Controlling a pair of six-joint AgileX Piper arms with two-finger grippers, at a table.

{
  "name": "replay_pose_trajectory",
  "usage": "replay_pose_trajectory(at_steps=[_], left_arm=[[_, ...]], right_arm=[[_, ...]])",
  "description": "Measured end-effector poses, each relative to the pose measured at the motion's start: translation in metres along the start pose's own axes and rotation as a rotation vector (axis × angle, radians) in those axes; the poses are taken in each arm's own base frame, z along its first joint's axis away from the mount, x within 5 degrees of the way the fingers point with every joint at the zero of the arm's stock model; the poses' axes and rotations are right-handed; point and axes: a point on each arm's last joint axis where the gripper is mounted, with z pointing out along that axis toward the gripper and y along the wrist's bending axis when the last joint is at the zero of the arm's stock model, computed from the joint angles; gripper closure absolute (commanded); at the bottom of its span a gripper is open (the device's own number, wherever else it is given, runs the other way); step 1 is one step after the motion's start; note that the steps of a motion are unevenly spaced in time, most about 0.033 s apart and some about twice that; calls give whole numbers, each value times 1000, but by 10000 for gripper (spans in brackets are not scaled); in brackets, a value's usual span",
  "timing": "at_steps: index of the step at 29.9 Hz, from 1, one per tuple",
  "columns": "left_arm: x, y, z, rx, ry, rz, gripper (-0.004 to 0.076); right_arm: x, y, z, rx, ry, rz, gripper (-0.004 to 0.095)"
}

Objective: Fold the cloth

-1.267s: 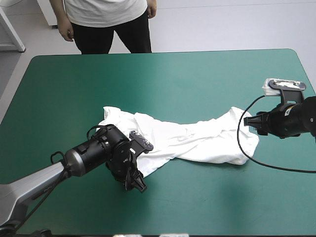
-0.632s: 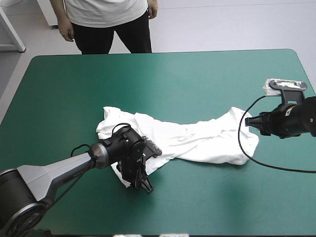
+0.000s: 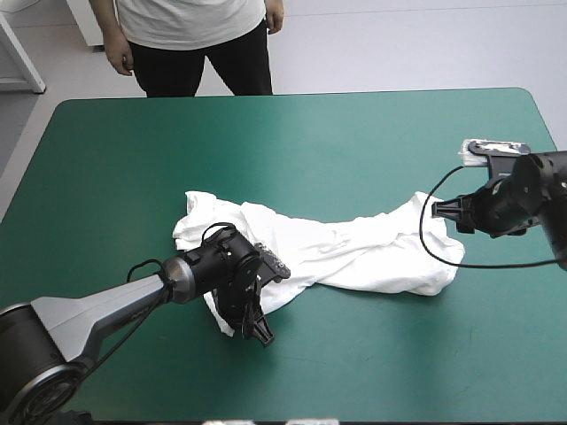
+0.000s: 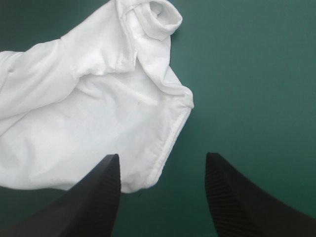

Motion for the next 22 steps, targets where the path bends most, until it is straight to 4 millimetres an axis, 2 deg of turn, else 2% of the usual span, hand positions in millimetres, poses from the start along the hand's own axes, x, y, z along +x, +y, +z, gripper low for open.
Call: replay_pose_trajectory(at_steps=[3, 8, 13, 22], left_arm=[[0, 0, 0, 0, 0, 0, 731], [0, 0, 0, 0, 1, -1, 731], [0, 0, 0, 1, 1, -1, 731], [-1, 0, -1, 1, 1, -1, 731]], right_arm=[[-12, 2, 31, 6, 52, -2, 361], [-25, 4, 69, 9, 81, -3, 360], [-31, 4, 104, 17, 137, -1, 365], [-35, -10, 159, 16, 224, 47, 368]])
